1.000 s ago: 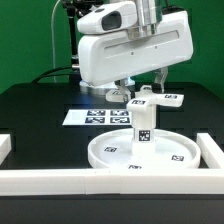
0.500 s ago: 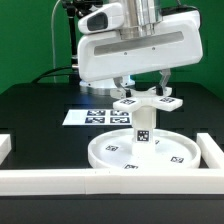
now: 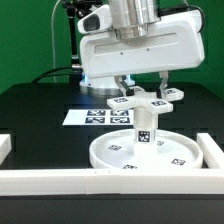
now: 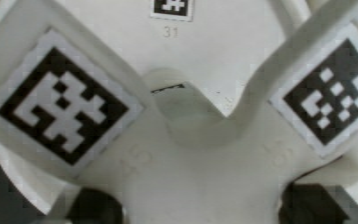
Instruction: Assemble round table
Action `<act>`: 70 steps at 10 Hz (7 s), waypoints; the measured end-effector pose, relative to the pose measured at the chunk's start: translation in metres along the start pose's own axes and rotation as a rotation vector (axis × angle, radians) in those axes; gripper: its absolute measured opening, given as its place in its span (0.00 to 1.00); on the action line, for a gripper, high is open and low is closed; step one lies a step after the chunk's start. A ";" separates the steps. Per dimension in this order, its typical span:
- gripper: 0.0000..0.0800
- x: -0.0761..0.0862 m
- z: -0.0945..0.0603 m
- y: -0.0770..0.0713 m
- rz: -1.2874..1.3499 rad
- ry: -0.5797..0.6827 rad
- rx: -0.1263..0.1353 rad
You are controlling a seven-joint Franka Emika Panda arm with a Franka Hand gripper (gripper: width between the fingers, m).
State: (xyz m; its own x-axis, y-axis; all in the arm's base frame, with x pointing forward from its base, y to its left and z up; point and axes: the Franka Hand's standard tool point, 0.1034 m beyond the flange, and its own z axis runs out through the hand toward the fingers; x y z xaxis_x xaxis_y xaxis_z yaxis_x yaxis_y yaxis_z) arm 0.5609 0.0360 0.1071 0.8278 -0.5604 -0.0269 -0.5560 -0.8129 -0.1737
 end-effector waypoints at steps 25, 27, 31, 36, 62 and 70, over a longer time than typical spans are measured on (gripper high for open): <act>0.81 -0.004 -0.017 -0.014 0.989 -0.057 0.089; 0.81 -0.007 -0.018 -0.020 0.657 -0.066 0.029; 0.81 -0.010 -0.017 -0.024 0.228 -0.088 0.014; 0.81 -0.011 -0.018 -0.027 -0.297 -0.070 0.003; 0.78 0.004 0.006 0.000 -1.834 -0.148 -0.084; 0.56 0.004 0.006 0.004 -1.393 -0.122 -0.082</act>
Offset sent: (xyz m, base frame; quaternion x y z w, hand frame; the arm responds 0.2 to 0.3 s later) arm 0.0000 0.0000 0.0000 0.0000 0.0000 0.1938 0.9810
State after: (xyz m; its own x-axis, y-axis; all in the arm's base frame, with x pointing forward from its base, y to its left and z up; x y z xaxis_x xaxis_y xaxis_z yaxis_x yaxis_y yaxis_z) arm 0.5625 0.0320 0.1002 0.6952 0.7181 0.0329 0.7183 -0.6922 -0.0706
